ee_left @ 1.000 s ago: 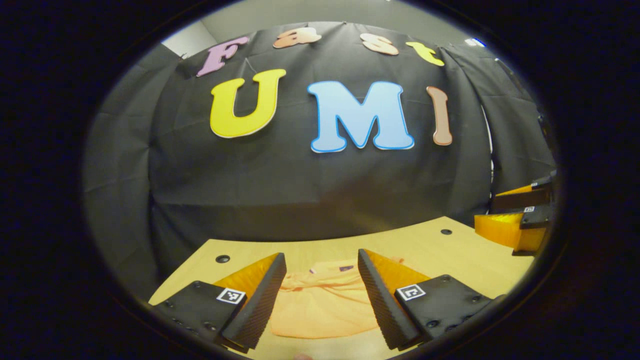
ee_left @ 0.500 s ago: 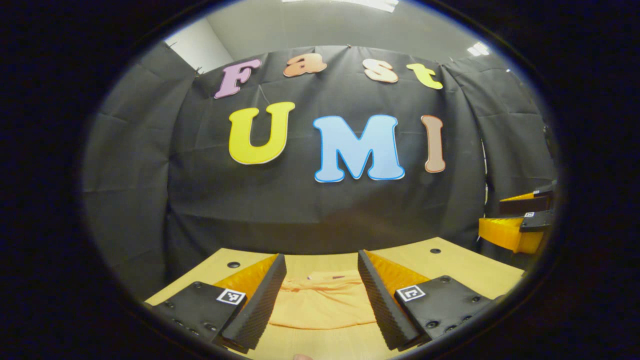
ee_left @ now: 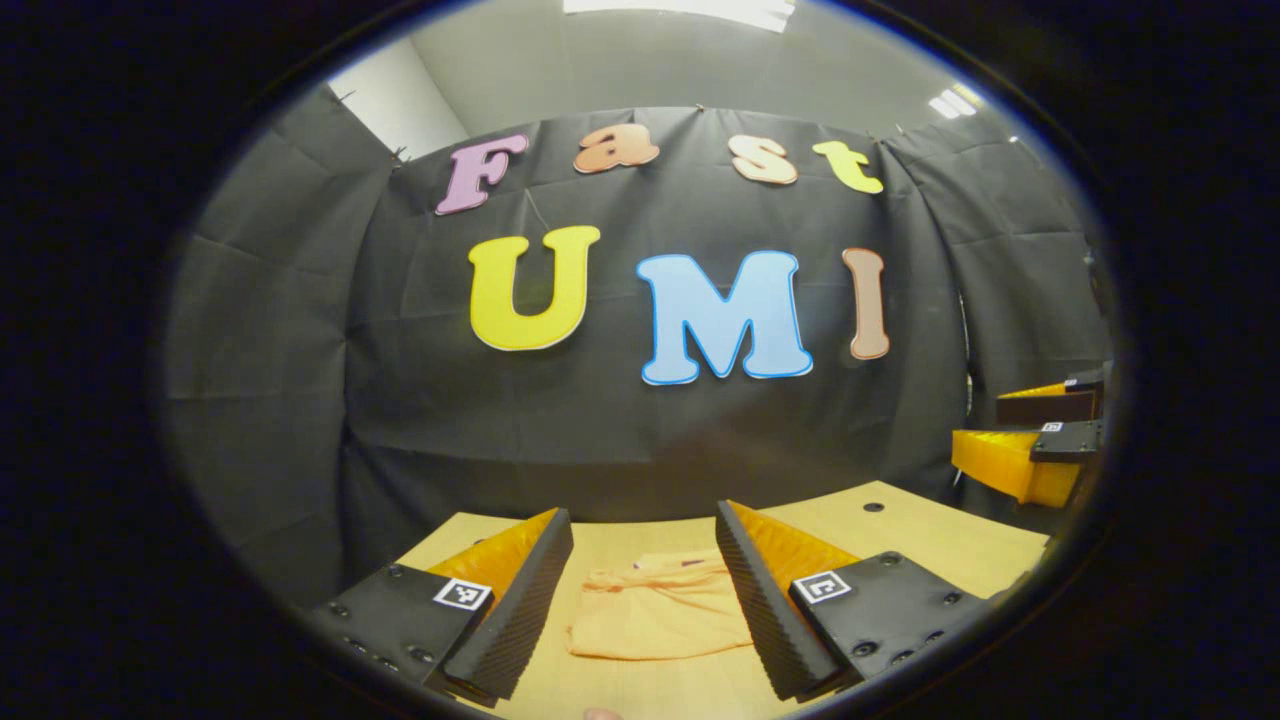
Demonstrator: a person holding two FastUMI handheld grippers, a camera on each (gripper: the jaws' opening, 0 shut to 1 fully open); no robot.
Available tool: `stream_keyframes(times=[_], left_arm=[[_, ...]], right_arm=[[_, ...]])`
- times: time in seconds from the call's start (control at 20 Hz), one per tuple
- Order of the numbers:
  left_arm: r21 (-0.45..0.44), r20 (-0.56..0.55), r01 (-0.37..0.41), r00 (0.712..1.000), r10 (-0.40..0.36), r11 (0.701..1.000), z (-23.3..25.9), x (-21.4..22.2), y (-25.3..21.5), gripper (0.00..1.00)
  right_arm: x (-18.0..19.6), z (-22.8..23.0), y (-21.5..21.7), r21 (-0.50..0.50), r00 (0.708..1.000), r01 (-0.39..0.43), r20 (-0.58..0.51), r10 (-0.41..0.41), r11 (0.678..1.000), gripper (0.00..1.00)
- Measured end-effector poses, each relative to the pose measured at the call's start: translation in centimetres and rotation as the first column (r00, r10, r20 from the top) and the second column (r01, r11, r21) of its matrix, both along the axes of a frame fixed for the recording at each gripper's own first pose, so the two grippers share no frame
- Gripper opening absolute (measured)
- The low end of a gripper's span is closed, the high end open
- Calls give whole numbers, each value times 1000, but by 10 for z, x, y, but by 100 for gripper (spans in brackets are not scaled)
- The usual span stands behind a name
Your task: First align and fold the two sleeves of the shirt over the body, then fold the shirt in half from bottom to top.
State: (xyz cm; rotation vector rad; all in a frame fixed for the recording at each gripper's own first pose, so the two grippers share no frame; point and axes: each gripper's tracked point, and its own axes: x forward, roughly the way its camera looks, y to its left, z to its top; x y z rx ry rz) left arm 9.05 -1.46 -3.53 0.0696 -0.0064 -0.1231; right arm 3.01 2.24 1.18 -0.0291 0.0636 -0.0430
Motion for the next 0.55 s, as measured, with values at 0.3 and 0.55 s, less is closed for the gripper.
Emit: stream_keyframes(times=[0.3,0.55], left_arm=[[-12,-20,13,1000,-13,1000,-9,-7,11,95],[-30,-14,52,999,-52,998,-4,-16,2,95]], right_arm=[[-18,-1,7,-5,1000,20,10,-20,1000,95],[-39,-1,-6,3,998,56,8,-56,998,95]])
